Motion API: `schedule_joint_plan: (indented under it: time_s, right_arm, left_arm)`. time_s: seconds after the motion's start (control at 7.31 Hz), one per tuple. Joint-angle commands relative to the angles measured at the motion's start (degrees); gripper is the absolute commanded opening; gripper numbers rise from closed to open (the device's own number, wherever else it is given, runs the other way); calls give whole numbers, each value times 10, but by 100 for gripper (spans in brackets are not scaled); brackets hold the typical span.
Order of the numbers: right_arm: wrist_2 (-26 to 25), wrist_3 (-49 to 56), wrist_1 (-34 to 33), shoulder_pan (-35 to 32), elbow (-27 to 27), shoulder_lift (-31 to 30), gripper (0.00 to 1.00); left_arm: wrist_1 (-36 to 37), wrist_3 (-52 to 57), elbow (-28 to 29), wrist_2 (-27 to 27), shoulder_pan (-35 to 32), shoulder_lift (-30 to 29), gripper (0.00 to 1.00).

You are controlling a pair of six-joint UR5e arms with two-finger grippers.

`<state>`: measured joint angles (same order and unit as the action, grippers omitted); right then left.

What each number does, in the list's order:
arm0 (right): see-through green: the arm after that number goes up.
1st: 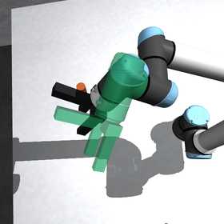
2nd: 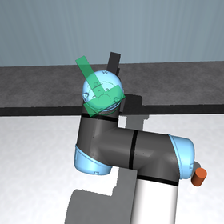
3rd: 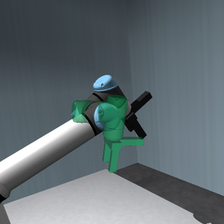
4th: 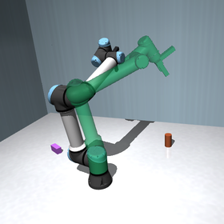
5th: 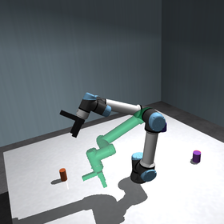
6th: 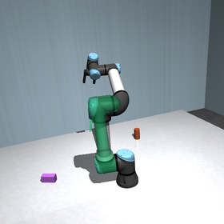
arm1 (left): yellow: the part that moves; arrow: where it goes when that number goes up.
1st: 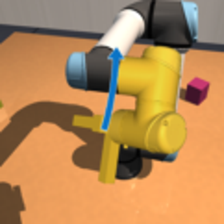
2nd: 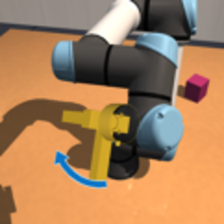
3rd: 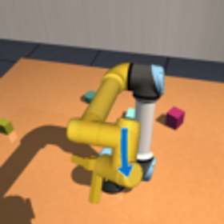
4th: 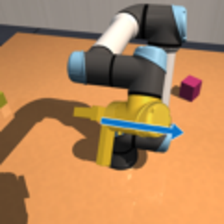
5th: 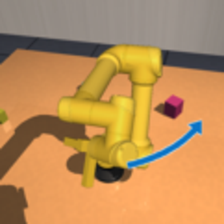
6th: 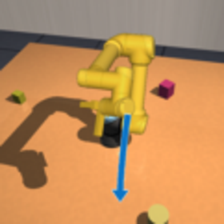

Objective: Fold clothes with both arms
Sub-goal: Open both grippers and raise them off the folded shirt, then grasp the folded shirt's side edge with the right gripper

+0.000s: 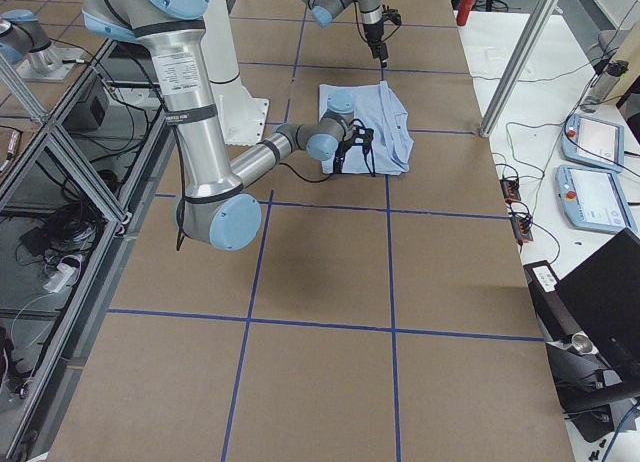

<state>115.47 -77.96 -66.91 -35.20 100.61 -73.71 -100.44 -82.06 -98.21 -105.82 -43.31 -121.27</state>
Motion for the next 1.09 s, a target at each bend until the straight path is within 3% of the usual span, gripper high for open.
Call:
schedule_joint_plan:
  time_s: [0.0, 0.14, 0.27, 0.55, 0.68, 0.96]
  right_arm:
    - [-10, 0, -2, 22, 6, -13, 99]
    - [-10, 0, -2, 23, 4, -13, 87]
    - [-10, 1, -2, 23, 3, -13, 67]
    - [-3, 1, -2, 23, 4, -15, 13]
    - [-2, 1, -2, 23, 5, -16, 0]
    - [5, 2, -2, 22, 19, -29, 0]
  left_arm:
    - [-3, 1, 5, 0, 2, 2, 99]
    - [-3, 2, 4, 0, 2, 1, 99]
    - [-4, 2, 4, 0, 2, 1, 99]
    - [-3, 4, 2, 0, 2, 1, 99]
    - [-3, 4, 1, 1, 2, 1, 99]
    - [-2, 4, 0, 1, 2, 0, 99]
